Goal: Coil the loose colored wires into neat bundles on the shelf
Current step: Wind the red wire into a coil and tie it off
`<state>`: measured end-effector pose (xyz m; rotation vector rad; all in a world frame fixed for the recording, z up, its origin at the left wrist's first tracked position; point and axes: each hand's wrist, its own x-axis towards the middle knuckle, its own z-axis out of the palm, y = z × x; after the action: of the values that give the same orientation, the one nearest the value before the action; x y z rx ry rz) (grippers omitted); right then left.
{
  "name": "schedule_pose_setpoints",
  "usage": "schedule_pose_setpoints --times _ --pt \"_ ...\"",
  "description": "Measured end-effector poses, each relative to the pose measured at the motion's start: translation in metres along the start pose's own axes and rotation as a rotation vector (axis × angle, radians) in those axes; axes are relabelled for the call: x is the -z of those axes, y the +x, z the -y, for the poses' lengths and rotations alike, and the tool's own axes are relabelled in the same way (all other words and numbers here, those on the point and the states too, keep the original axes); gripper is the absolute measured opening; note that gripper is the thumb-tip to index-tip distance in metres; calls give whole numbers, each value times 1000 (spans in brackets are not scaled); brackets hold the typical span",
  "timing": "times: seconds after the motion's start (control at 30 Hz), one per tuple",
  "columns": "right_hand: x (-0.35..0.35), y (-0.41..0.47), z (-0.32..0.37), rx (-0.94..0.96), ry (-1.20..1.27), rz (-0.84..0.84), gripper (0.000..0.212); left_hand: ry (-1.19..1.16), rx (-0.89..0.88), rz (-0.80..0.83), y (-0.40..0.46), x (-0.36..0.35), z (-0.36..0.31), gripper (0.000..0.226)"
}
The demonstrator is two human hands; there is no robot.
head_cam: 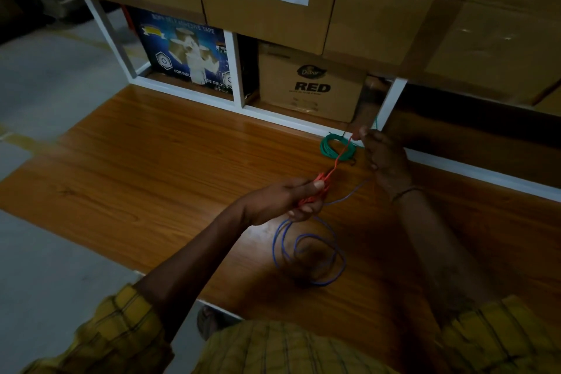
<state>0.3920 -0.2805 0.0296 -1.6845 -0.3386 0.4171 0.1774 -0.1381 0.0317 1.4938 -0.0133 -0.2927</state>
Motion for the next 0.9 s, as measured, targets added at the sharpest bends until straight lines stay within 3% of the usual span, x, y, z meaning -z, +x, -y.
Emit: schedule_pose_setpoints --times 0.2,0.3,0.37,0.5,0.57,0.63,0.73,0.8,0.9 --pt "-16 -2 -41 -61 -141 115 10 -205 -62 58 2 -1 -18 50" --pt "-23 -16 -55 9 -307 226 20 -290 -122 17 5 -1 -23 44" --pt "-30 -34 -57 75 -420 286 15 -367 -188 -14 9 1 -23 42" --pt "-45 -76 -42 -34 -359 452 25 -433 -240 -128 17 11 -27 48" --pt "-48 -94 -31 -85 -399 568 30 -329 -218 -256 18 11 -31 43" --pt "-45 -110 -17 -126 -412 697 17 -148 -208 -413 20 9 -31 34" --pt "-29 -125 10 -132 -417 897 15 258 -182 -581 30 15 -12 29" --pt "-7 -126 30 -118 -394 952 14 511 -131 -612 34 22 -1 36" --pt "31 -117 54 -15 -319 880 14 584 -81 -567 36 22 6 36"
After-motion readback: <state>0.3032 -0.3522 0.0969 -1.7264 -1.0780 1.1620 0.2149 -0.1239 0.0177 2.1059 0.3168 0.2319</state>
